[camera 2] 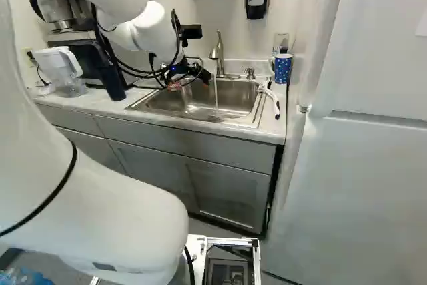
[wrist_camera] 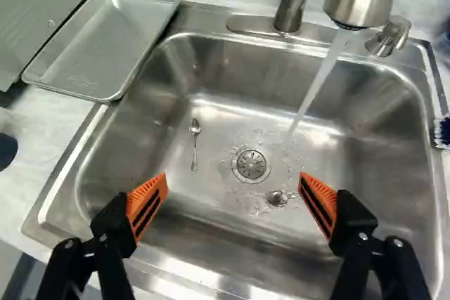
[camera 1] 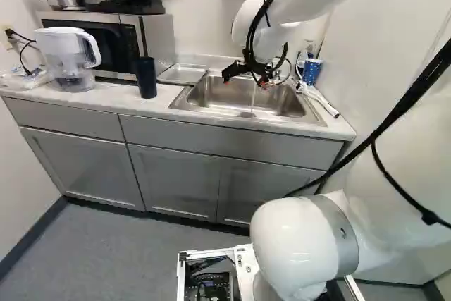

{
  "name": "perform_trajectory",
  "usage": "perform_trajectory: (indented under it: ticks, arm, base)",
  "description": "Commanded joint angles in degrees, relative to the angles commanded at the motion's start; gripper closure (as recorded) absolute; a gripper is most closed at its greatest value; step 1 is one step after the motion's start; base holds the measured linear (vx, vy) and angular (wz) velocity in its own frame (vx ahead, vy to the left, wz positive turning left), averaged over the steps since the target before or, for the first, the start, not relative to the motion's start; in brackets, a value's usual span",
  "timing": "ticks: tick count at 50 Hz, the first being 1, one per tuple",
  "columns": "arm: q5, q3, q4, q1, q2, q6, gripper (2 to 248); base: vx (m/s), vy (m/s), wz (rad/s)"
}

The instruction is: Rinse the cup and place it in the tray

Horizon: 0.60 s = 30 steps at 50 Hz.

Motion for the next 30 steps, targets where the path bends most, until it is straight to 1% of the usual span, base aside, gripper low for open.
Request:
perform_trajectory:
  ticks: [30]
  arm:
    - [0.0, -0.9, 0.0, 6.4, -1.0, 0.0, 3]
  base:
    - [0.0, 0.0, 0.0]
